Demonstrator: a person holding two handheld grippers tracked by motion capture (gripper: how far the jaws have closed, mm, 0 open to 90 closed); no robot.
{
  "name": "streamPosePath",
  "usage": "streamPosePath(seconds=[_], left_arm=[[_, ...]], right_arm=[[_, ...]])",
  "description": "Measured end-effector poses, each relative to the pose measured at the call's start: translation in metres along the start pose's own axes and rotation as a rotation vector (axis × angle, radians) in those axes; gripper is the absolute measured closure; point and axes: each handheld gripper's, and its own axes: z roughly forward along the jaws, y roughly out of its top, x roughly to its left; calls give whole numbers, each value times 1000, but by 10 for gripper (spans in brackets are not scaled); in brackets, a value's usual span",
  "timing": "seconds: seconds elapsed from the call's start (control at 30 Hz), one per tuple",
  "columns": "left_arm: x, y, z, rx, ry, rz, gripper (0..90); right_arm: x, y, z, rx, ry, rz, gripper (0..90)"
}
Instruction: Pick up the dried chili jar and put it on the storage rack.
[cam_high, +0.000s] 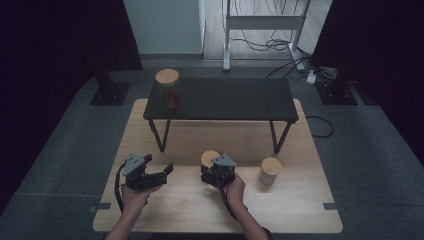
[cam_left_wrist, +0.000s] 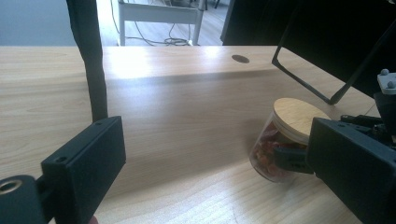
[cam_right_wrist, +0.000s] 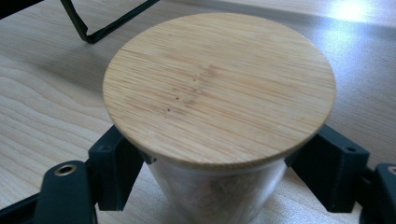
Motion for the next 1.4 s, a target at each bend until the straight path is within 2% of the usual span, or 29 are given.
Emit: streamPosePath(seconds=[0.1, 0.4, 0.73, 1.4], left_arm=[[0, 0, 0, 1, -2, -2, 45], [0, 0, 0, 1, 0, -4, 44], [-1, 0, -1, 1, 3, -4, 45], [-1, 0, 1, 6, 11, -3, 44]], right_arm=[[2, 0, 0, -2, -7, 7, 234], [6, -2, -1, -12, -20, -28, 249], [8, -4, -2, -21, -27, -37, 252], [2, -11, -14, -49, -16, -27, 252]])
